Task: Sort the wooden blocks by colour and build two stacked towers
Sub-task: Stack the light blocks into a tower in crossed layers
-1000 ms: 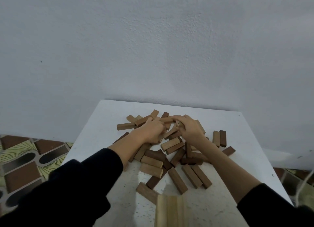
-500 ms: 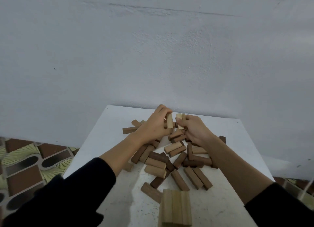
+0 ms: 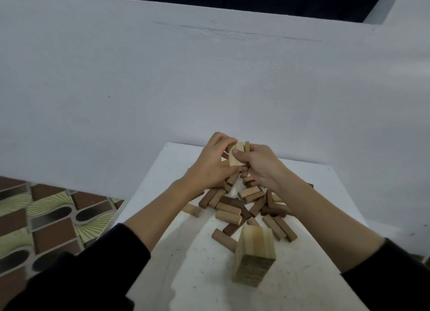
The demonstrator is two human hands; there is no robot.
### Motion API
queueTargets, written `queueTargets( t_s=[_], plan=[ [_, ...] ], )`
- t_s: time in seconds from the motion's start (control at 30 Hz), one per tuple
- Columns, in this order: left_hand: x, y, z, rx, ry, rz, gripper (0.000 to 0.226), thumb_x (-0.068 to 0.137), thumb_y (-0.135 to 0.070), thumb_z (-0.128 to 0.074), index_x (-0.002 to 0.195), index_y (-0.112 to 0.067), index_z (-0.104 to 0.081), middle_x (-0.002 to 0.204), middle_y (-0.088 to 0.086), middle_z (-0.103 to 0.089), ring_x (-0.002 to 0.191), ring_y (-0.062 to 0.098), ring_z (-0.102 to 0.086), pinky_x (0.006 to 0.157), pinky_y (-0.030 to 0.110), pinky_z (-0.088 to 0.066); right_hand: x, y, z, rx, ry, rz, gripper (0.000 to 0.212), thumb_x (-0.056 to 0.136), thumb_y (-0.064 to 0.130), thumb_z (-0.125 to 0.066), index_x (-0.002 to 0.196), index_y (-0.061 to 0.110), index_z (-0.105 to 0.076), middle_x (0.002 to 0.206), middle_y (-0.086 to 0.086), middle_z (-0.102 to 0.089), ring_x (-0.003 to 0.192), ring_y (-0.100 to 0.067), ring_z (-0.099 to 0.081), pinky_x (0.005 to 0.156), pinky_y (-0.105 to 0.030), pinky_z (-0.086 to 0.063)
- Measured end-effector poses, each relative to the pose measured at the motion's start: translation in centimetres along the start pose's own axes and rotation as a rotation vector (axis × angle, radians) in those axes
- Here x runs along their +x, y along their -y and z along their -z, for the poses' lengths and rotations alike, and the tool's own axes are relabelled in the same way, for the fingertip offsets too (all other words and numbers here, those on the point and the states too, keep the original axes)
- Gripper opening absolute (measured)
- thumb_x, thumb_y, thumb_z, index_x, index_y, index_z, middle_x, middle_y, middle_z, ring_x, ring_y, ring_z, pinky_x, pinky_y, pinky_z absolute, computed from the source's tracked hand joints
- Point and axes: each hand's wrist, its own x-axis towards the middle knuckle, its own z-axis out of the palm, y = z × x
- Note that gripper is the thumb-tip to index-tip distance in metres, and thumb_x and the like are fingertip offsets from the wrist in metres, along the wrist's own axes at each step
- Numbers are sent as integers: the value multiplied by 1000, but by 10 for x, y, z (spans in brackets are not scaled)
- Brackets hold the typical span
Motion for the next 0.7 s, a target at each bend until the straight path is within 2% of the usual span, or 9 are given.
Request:
queueTargets(
  t_s=[0.1, 0.2, 0.27, 0.3, 0.37, 0.4, 0.5, 0.6, 0.7],
  plan=[
    [-19, -5, 17, 28, -45, -8, 53, 65, -12, -84, 111, -5, -59, 104, -1, -45, 89, 0, -50, 79, 10, -44, -13, -1, -22, -30, 37, 2, 14, 93, 5, -54, 103, -3, -61, 92, -13, -67, 74, -16, -69, 59, -27, -55],
    [-41, -6, 36, 53, -62, 19, 57, 60, -28, -82, 108, -8, -60, 102, -5, -47, 88, 0, -51, 77, 13, -46, -26, -2, -50, -126, -16, 16, 29, 95, 19, -49, 109, -6, -47, 84, -8, -58, 75, -18, -60, 55, -23, -48],
    [-59, -2, 48, 67, -67, 74, 58, 58, -35, -79, 107, -8, -60, 102, -1, -49, 87, 6, -52, 75, 14, -48, -35, -9, -68, -134, -33, 24, 23, 94, 26, -42, 97, 4, -37, 79, -4, -46, 70, -14, -51, 58, -23, -45],
    [-71, 2, 53, 70, -74, 106, 55, 59, -29, -82, 105, -9, -60, 101, -1, -49, 86, 8, -53, 74, 14, -48, -38, -17, -77, -216, -30, 56, 24, 92, 29, -41, 96, 6, -36, 81, -4, -46, 72, -14, -50, 59, -25, -45],
    [-99, 15, 58, 78, -84, 181, 48, 61, -12, -85, 102, -11, -60, 99, -1, -50, 84, 10, -53, 71, 15, -48, -40, -42, -94, -442, -47, 134, 25, 94, 27, -39, 94, 3, -46, 93, -11, -55, 84, -22, -58, 69, -37, -51],
    [-114, 24, 57, 87, -77, 226, 47, 62, -9, -84, 101, -13, -60, 98, -2, -50, 83, 10, -54, 70, 15, -47, -41, -56, -101, -543, -66, 149, 25, 95, 25, -39, 85, 6, -52, 94, -13, -57, 89, -26, -57, 75, -42, -49],
    [-159, 48, 50, 161, 31, 355, 45, 63, -14, -84, 102, -13, -61, 97, -4, -50, 86, 10, -49, 74, 16, -41, -53, -99, -119, -719, -119, 93, 36, 95, 21, -41, 59, 19, -46, 89, -16, -56, 91, -27, -47, 78, -38, -38],
    [-187, 63, 42, 306, 162, 400, 48, 65, -21, -85, 106, -8, -62, 100, -1, -50, 93, 13, -39, 81, 9, -29, -64, -137, -123, -658, -117, -31, 28, 95, 14, -42, 71, 8, -56, 91, -20, -58, 83, -24, -49, 68, -30, -38],
    [-195, 70, 40, 354, 260, 428, 54, 65, -27, -84, 110, -9, -60, 102, -4, -46, 97, 12, -35, 76, 12, -24, -65, -163, -116, -738, -54, -80, 13, 95, 16, -44, 88, 11, -53, 101, -14, -53, 90, -21, -45, 79, -29, -38]
  ],
)
